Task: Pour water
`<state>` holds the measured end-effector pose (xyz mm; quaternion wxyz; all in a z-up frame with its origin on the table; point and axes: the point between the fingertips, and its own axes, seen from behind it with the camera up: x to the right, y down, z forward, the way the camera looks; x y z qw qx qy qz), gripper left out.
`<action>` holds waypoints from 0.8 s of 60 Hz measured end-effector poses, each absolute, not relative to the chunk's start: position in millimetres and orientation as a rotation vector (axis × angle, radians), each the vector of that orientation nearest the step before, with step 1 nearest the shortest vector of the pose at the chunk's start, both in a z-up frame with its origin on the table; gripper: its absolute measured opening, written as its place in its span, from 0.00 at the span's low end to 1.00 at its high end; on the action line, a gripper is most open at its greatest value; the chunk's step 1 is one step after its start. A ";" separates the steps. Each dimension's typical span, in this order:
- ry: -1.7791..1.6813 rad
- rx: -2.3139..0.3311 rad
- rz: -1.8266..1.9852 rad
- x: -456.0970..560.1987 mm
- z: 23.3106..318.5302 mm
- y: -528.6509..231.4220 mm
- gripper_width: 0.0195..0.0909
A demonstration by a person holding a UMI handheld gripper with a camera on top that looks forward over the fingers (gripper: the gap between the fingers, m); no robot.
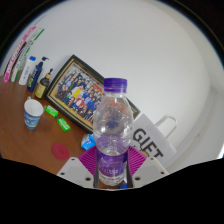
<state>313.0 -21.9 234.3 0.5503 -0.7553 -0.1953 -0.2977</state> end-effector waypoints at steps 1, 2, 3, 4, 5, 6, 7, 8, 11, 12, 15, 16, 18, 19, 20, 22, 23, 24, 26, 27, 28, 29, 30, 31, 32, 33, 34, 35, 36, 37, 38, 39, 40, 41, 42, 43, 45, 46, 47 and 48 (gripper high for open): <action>-0.486 -1.777 -0.730 306.8 237.8 -16.8 0.25; -0.511 -1.767 -0.755 300.3 240.6 -11.6 0.25; -0.538 -1.758 -0.780 293.9 242.7 -6.6 0.25; -0.566 -1.747 -0.804 287.2 244.6 -1.8 0.25; -0.592 -1.736 -0.828 280.8 246.5 3.0 0.25; -0.619 -1.721 -0.847 275.9 246.5 9.5 0.25; -0.648 -1.713 -0.869 270.2 247.8 13.6 0.25; -0.675 -1.705 -0.897 262.0 248.7 16.4 0.25; -0.764 -1.675 -0.968 242.9 247.6 27.7 0.26; -0.793 -1.664 -0.993 237.2 246.4 30.9 0.25; -0.895 -1.626 -1.068 221.1 238.9 40.9 0.25; -0.931 -1.614 -1.094 216.4 235.8 43.6 0.26; -1.005 -1.592 -1.144 208.1 229.6 48.6 0.26; -1.038 -1.579 -1.165 205.0 226.9 50.2 0.26; -1.067 -1.570 -1.186 201.6 223.4 52.8 0.26; -1.116 -1.562 -1.227 196.9 216.0 56.1 0.26; -1.137 -1.560 -1.244 195.0 212.2 57.5 0.25; -1.159 -1.558 -1.261 193.4 208.5 59.2 0.25; -1.203 -1.550 -1.304 193.0 202.9 62.4 0.25; -1.229 -1.538 -1.326 194.6 200.7 65.7 0.25; -1.250 -1.528 -1.354 194.6 199.0 67.8 0.26; -1.273 -1.516 -1.384 194.7 197.8 69.7 0.26; -1.297 -1.499 -1.415 194.8 197.1 71.4 0.26; -1.322 -1.478 -1.444 194.0 196.9 73.1 0.26; -1.347 -1.454 -1.466 192.6 195.8 75.3 0.26; -1.374 -1.433 -1.487 191.3 194.3 77.2 0.26; -1.401 -1.415 -1.505 190.7 192.1 78.6 0.26; -1.426 -1.402 -1.520 190.4 190.1 79.4 0.26; -1.445 -1.394 -1.531 190.2 188.1 80.1 0.26; -1.459 -1.388 -1.539 190.3 186.2 80.8 0.25; -1.469 -1.385 -1.541 190.6 185.1 82.7 0.25; -1.474 -1.387 -1.544 191.1 183.6 83.3 0.25; -1.478 -1.391 -1.545 191.8 182.2 83.9 0.25; -1.477 -1.394 -1.550 192.2 181.7 84.9 0.25; -1.478 -1.397 -1.551 193.4 181.0 85.6 0.26; -1.478 -1.400 -1.554 194.2 180.5 86.4 0.26; -1.483 -1.400 -1.554 194.7 179.4 88.0 0.26; -1.487 -1.398 -1.553 194.4 179.1 88.8 0.26; -1.491 -1.394 -1.554 194.1 179.1 89.8 0.26; -1.496 -1.389 -1.553 193.4 178.6 90.8 0.26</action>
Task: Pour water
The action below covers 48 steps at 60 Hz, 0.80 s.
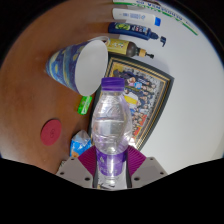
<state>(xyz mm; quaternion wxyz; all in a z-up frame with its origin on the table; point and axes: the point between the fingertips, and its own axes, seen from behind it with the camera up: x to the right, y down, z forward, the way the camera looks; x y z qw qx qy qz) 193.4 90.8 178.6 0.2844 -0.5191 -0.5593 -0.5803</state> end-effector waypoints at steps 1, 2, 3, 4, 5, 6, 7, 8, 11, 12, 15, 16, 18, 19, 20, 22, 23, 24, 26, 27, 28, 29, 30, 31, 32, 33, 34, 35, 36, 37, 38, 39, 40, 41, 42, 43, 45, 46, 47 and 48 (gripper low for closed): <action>-1.501 -1.384 -1.550 192.6 178.5 91.5 0.26; -1.503 -1.378 -1.542 192.3 178.2 91.9 0.26; -1.504 -1.376 -1.534 191.1 178.7 92.2 0.26; -1.503 -1.378 -1.523 190.6 179.0 92.8 0.25; -1.496 -1.380 -1.513 190.2 179.1 93.3 0.25; -1.488 -1.386 -1.501 189.9 179.8 93.4 0.25; -1.475 -1.395 -1.486 189.6 180.2 93.7 0.26; -1.459 -1.408 -1.466 189.6 180.7 93.8 0.26; -1.401 -1.474 -1.388 190.2 181.1 92.2 0.26; -1.378 -1.503 -1.351 190.1 181.0 92.6 0.26; -1.285 -1.575 -1.237 186.4 183.9 91.1 0.26; -1.253 -1.592 -1.197 184.0 185.8 91.1 0.26; -1.189 -1.619 -1.123 179.7 191.2 90.6 0.26; -1.153 -1.633 -1.085 178.1 194.4 90.3 0.26; -1.120 -1.644 -1.047 176.7 198.3 90.5 0.26; -1.048 -1.663 -0.967 173.3 204.9 90.8 0.26; -1.011 -1.674 -0.928 172.3 207.9 90.5 0.25; -0.975 -1.687 -0.888 172.0 210.3 90.4 0.26; -0.903 -1.714 -0.806 170.8 213.5 89.9 0.26; -0.870 -1.727 -0.764 170.8 214.0 90.0 0.25; -0.836 -1.743 -0.727 170.9 214.4 89.7 0.26; -0.799 -1.758 -0.689 172.7 213.8 89.4 0.26; -0.754 -1.772 -0.655 174.7 212.9 88.4 0.26; -0.721 -1.788 -0.617 177.5 213.7 89.8 0.26; -0.686 -1.801 -0.580 179.3 212.8 89.4 0.26; -0.654 -1.814 -0.543 180.9 211.4 89.0 0.26; -0.622 -1.825 -0.506 182.1 209.6 89.0 0.25; -0.590 -1.835 -0.470 183.9 207.8 89.1 0.26; -0.557 -1.843 -0.435 185.7 205.7 89.3 0.26; -0.525 -1.851 -0.401 187.4 203.3 89.4 0.26; -0.497 -1.858 -0.367 188.8 200.6 89.7 0.26; -0.468 -1.861 -0.339 189.0 196.7 89.2 0.26; -0.444 -1.866 -0.307 190.0 194.0 89.6 0.26; -0.420 -1.870 -0.275 190.8 190.8 89.9 0.26; -0.398 -1.876 -0.244 191.4 187.3 90.2 0.25; -0.379 -1.881 -0.214 191.7 183.2 90.5 0.26; -0.342 -1.889 -0.162 191.6 173.5 90.2 0.26; -0.327 -1.894 -0.140 191.8 169.0 90.5 0.26; -0.315 -1.899 -0.120 192.2 164.6 91.1 0.26; -0.305 -1.902 -0.103 192.3 160.0 91.8 0.26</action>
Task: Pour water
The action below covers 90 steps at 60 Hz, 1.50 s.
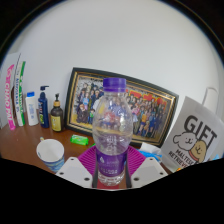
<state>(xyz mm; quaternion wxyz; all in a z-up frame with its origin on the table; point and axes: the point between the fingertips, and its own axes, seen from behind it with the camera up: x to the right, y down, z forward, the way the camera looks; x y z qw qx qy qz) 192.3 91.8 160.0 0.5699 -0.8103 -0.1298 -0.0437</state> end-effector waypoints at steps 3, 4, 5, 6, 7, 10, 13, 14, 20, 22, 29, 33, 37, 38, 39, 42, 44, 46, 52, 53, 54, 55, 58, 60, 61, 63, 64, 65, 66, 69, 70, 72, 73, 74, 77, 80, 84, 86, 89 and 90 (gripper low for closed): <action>-0.273 -1.913 -0.061 194.3 145.6 93.4 0.25; -0.258 -1.916 -0.051 193.3 140.7 94.0 0.25; -0.249 -1.921 -0.038 194.2 135.8 94.9 0.25; -0.237 -1.924 -0.026 194.3 130.1 95.1 0.26; -0.227 -1.930 -0.015 194.7 125.0 95.6 0.26; -0.194 -1.947 0.016 196.8 110.7 96.9 0.26; -0.173 -1.957 0.038 199.5 96.9 97.9 0.26; -0.168 -1.963 0.044 200.4 92.2 98.0 0.26; -0.125 -1.944 0.075 207.0 78.0 98.0 0.27; -0.123 -1.942 0.078 208.3 76.8 95.8 0.27; -0.119 -1.919 0.084 207.7 77.1 91.5 0.39; -0.117 -1.950 0.081 209.1 71.0 88.1 0.46; -0.103 -2.013 0.064 212.9 63.3 79.4 0.68; -0.098 -2.024 0.061 213.4 63.4 76.8 0.75; -0.091 -2.035 0.060 213.6 64.0 74.0 0.80; -0.061 -2.076 0.035 217.4 66.5 62.8 0.91; -0.040 -2.102 0.008 220.6 70.2 52.9 0.94; -0.025 -2.123 -0.018 220.3 75.9 43.2 0.93; -0.024 -2.161 -0.088 212.3 102.1 8.6 0.92; -0.026 -2.171 -0.098 210.2 106.4 1.8 0.92; -0.029 -2.179 -0.108 207.7 111.2 -4.7 0.92; -0.033 -2.184 -0.117 205.2 116.4 -11.0 0.92; -0.044 -2.192 -0.127 195.2 132.5 -30.1 0.93; -0.062 -2.191 -0.124 185.6 143.7 -41.4 0.92; -0.071 -2.189 -0.124 181.5 149.0 -47.0 0.92; -0.081 -2.186 -0.131 175.8 158.7 -58.1 0.92; -0.085 -2.185 -0.138 173.4 163.0 -63.9 0.92; -0.090 -2.189 -0.144 170.6 167.7 -69.0 0.92; -0.095 -2.190 -0.150 167.6 171.0 -74.5 0.92; -0.102 -2.189 -0.156 158.7 181.7 -90.6 0.92; -0.104 -2.188 -0.157 155.3 184.7 -95.7 0.92; -0.110 -2.186 -0.158 149.4 190.4 -104.6 0.92; -0.111 -2.184 -0.159 146.9 193.2 -108.5 0.92; -0.109 -2.180 -0.162 145.2 196.3 -112.2 0.92; -0.106 -2.169 -0.180 143.2 204.1 -122.3 0.92; -0.097 -2.159 -0.199 140.1 210.1 -131.1 0.93; -0.065 -2.161 -0.185 136.0 211.3 -140.5 0.92; -0.056 -2.164 -0.186 134.8 210.5 -144.1 0.92; -0.051 -2.152 -0.186 131.3 212.8 -146.1 0.93; -0.050 -2.147 -0.189 130.6 214.4 -146.4 0.93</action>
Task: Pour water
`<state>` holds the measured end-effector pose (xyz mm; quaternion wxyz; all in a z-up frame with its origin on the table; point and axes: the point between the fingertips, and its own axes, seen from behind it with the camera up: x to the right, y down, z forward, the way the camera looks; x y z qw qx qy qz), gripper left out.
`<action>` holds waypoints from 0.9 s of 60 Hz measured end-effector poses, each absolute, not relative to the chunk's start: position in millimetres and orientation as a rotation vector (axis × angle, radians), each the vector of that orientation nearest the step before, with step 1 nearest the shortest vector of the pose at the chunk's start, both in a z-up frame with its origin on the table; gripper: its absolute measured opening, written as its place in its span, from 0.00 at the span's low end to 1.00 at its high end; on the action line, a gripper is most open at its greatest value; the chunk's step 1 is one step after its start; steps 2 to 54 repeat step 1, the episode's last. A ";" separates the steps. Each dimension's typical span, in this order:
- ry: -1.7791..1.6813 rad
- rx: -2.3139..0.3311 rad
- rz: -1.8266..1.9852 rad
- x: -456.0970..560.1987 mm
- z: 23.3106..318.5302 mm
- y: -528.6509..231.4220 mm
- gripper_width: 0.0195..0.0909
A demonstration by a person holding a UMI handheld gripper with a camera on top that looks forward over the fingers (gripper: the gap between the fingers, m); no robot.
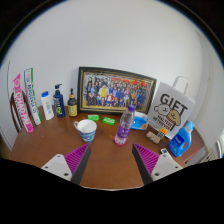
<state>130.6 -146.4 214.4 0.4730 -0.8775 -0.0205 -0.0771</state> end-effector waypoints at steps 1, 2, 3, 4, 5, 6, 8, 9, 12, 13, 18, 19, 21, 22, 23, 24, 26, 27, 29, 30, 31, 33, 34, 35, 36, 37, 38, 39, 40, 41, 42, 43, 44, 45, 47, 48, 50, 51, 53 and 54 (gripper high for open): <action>-0.049 -2.144 -0.191 129.6 215.9 -146.8 0.92; -0.049 -2.144 -0.191 129.6 215.9 -146.8 0.92; -0.049 -2.144 -0.191 129.6 215.9 -146.8 0.92; -0.049 -2.144 -0.191 129.6 215.9 -146.8 0.92; -0.049 -2.144 -0.191 129.6 215.9 -146.8 0.92; -0.049 -2.144 -0.191 129.6 215.9 -146.8 0.92; -0.049 -2.144 -0.191 129.6 215.9 -146.8 0.92; -0.049 -2.144 -0.191 129.6 215.9 -146.8 0.92; -0.049 -2.144 -0.191 129.6 215.9 -146.8 0.92; -0.049 -2.144 -0.191 129.6 215.9 -146.8 0.92; -0.049 -2.144 -0.191 129.6 215.9 -146.8 0.92; -0.049 -2.144 -0.191 129.6 215.9 -146.8 0.92; -0.049 -2.144 -0.191 129.6 215.9 -146.8 0.92; -0.049 -2.144 -0.191 129.6 215.9 -146.8 0.92; -0.049 -2.144 -0.191 129.6 215.9 -146.8 0.92; -0.049 -2.144 -0.191 129.6 215.9 -146.8 0.92; -0.049 -2.144 -0.191 129.6 215.9 -146.8 0.92; -0.049 -2.144 -0.191 129.6 215.9 -146.8 0.92; -0.049 -2.144 -0.191 129.6 215.9 -146.8 0.92; -0.049 -2.144 -0.191 129.6 215.9 -146.8 0.92; -0.049 -2.144 -0.191 129.6 215.9 -146.8 0.92; -0.049 -2.144 -0.191 129.6 215.9 -146.8 0.92; -0.049 -2.144 -0.191 129.6 215.9 -146.8 0.92; -0.049 -2.144 -0.191 129.6 215.9 -146.8 0.92; -0.049 -2.144 -0.191 129.6 215.9 -146.8 0.92; -0.049 -2.144 -0.191 129.6 215.9 -146.8 0.92; -0.049 -2.144 -0.191 129.6 215.9 -146.8 0.92; -0.049 -2.144 -0.191 129.6 215.9 -146.8 0.92; -0.049 -2.144 -0.191 129.6 215.9 -146.8 0.92; -0.049 -2.144 -0.191 129.6 215.9 -146.8 0.92; -0.049 -2.144 -0.191 129.6 215.9 -146.8 0.92; -0.049 -2.144 -0.191 129.6 215.9 -146.8 0.92; -0.049 -2.144 -0.191 129.6 215.9 -146.8 0.92; -0.049 -2.144 -0.191 129.6 215.9 -146.8 0.92; -0.049 -2.144 -0.191 129.6 215.9 -146.8 0.92; -0.049 -2.144 -0.191 129.6 215.9 -146.8 0.92; -0.049 -2.144 -0.191 129.6 215.9 -146.8 0.92; -0.049 -2.144 -0.191 129.6 215.9 -146.8 0.92; -0.049 -2.144 -0.191 129.6 215.9 -146.8 0.92; -0.049 -2.144 -0.191 129.6 215.9 -146.8 0.92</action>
